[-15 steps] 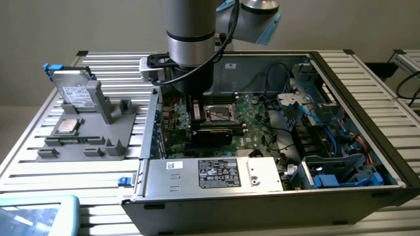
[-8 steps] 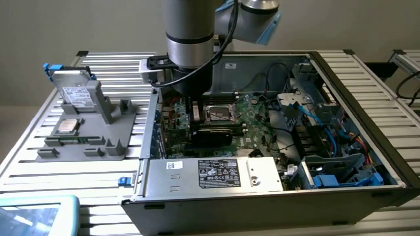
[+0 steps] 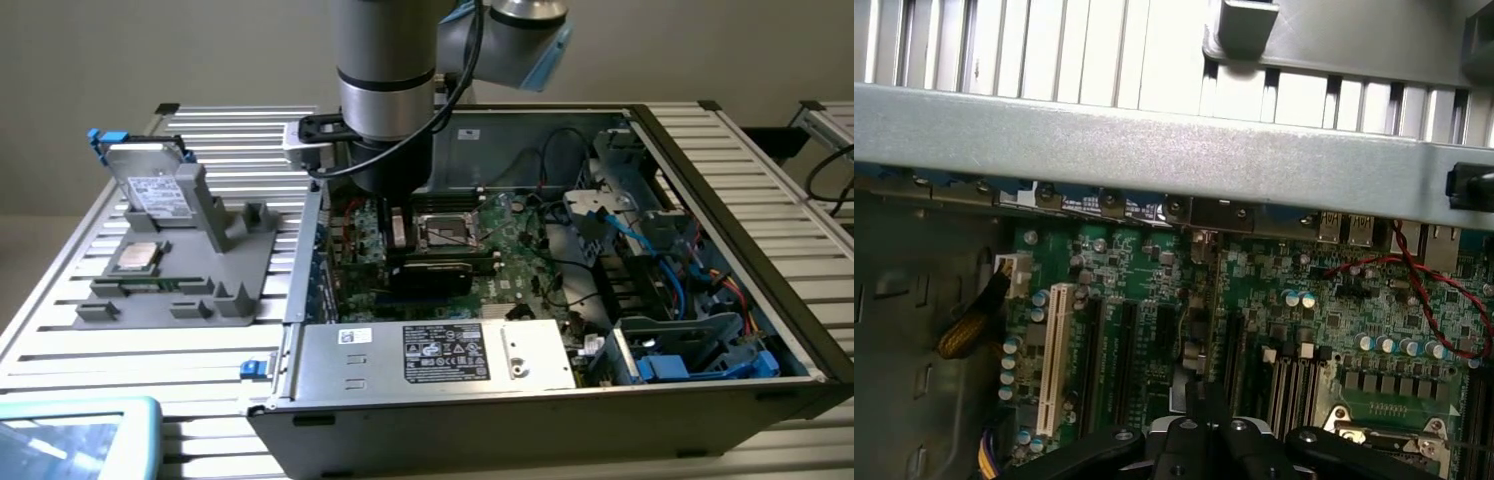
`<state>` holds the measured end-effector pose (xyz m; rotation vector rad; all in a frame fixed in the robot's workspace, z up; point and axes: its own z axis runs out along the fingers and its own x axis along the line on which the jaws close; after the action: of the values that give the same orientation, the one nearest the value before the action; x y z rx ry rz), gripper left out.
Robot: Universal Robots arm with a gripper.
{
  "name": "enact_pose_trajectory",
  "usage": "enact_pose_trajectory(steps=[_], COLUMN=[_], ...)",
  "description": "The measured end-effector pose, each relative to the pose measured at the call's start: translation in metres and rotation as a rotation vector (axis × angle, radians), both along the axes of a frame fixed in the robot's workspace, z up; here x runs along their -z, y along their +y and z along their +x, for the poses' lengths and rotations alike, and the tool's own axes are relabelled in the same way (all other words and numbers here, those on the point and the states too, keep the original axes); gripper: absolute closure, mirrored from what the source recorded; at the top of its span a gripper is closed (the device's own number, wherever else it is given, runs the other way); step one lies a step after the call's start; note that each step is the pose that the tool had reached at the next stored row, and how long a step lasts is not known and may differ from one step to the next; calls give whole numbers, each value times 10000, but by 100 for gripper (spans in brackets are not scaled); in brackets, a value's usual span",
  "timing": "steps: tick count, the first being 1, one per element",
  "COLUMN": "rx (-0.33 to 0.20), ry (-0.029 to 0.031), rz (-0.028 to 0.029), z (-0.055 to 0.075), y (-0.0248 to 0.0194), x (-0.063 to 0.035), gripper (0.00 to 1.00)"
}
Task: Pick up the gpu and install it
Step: 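Press down on the gpu until it lock into place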
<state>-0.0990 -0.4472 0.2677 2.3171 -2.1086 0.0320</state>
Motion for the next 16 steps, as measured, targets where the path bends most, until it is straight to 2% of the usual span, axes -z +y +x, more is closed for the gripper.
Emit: enact_pose_trajectory(steps=[16], rx=[0], ry=[1], rz=[-2], z=[-3], y=[-7], x=[7], gripper=[89])
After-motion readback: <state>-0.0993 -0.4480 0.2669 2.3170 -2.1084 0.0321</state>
